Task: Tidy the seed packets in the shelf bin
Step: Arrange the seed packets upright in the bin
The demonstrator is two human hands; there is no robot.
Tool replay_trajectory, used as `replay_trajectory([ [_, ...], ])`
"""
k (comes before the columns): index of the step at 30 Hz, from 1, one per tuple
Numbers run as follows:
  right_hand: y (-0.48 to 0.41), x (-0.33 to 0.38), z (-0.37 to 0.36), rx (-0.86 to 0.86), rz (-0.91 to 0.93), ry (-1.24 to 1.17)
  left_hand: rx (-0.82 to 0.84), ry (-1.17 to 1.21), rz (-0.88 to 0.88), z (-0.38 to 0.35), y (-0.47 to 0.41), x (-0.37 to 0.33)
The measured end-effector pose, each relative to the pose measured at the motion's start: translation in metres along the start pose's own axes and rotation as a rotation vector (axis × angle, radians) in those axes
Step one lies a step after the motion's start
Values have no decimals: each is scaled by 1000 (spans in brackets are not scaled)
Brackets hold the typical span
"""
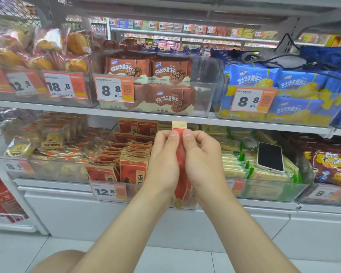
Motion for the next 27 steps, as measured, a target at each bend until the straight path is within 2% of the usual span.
replay_trajectory([
  [6, 8, 11, 4, 99, 58, -24, 24, 146, 62, 0, 0, -7],
  [11, 17, 4, -3, 298, -60, 116, -62, 225, 156, 15, -6, -6],
  [13, 20, -5, -8, 379, -150, 130, -76, 226, 160, 17, -7, -5],
  [15, 22, -8, -9, 436, -163, 118, -60, 200, 143, 17, -5, -6],
  [19, 20, -2, -5, 364, -22, 201, 59, 159, 126, 11, -3, -3],
  [24, 1, 3, 19, 47, 96, 254, 265, 67, 144, -2, 5, -3],
  [27, -9, 9, 34, -33, 102, 262, 356, 3, 143, -4, 12, -3],
])
Point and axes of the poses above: each hand's wrist, its own y-axis away from the middle knuckle, its own z-axis out of the back of the hand, x = y × z, the point moved 8 cm from there along -y, towards the middle knuckle, and after that the axes turned 15 degrees about -z, right-handed, at the moved point
